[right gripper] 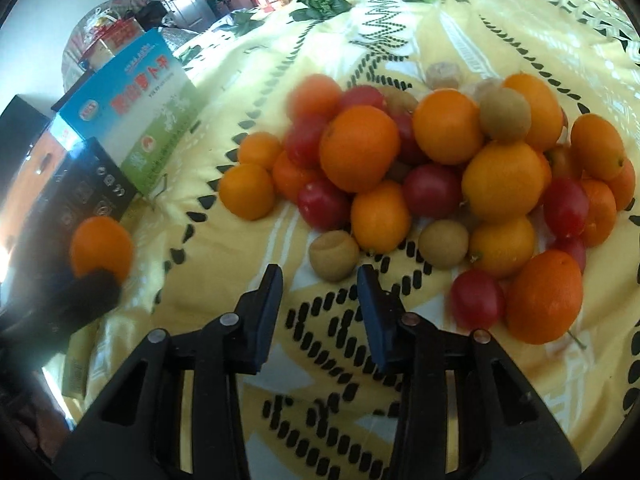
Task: Organize fruits
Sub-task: 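Grasp a brown kiwi with the right gripper while the left gripper holds the orange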
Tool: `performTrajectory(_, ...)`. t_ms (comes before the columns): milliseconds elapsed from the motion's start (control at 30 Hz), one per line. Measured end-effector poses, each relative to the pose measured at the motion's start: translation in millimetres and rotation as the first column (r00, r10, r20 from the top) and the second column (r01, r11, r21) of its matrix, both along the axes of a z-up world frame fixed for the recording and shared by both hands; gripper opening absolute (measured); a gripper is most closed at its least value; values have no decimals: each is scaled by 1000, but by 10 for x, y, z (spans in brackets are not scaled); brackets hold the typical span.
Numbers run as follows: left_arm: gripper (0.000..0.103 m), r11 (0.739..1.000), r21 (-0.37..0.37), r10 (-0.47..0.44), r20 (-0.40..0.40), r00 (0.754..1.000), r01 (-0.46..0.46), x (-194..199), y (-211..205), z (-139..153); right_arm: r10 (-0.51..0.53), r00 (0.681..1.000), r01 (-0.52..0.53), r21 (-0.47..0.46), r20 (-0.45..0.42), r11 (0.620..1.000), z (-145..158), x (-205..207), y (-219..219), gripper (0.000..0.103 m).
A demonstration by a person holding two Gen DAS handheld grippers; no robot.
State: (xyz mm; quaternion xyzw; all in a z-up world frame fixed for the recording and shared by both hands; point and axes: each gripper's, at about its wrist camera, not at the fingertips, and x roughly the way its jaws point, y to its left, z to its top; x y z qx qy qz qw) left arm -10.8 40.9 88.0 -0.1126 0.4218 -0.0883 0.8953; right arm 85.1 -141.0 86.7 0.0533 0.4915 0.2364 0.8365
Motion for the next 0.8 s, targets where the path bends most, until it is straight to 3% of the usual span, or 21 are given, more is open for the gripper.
performTrajectory(167,36,1000,-2,4,-1,1000,-4,10,7,-8,-1,1000,1,-9,8,1000,-40,69,76,39)
performTrajectory(267,36,1000,0,7,-1,1000,-7,20,9,-10,-35,999,35,3,-4,999,-58,87,27,27)
performTrajectory(433,36,1000,5,12,18,1000,-12,-22,16,73,-29,1000,29,22,-3,999,-13,62,2,27)
performTrajectory(800,36,994,14,103,154,983,-107,-355,386,745,85,976,-100,66,200,993,948,-447,162,27)
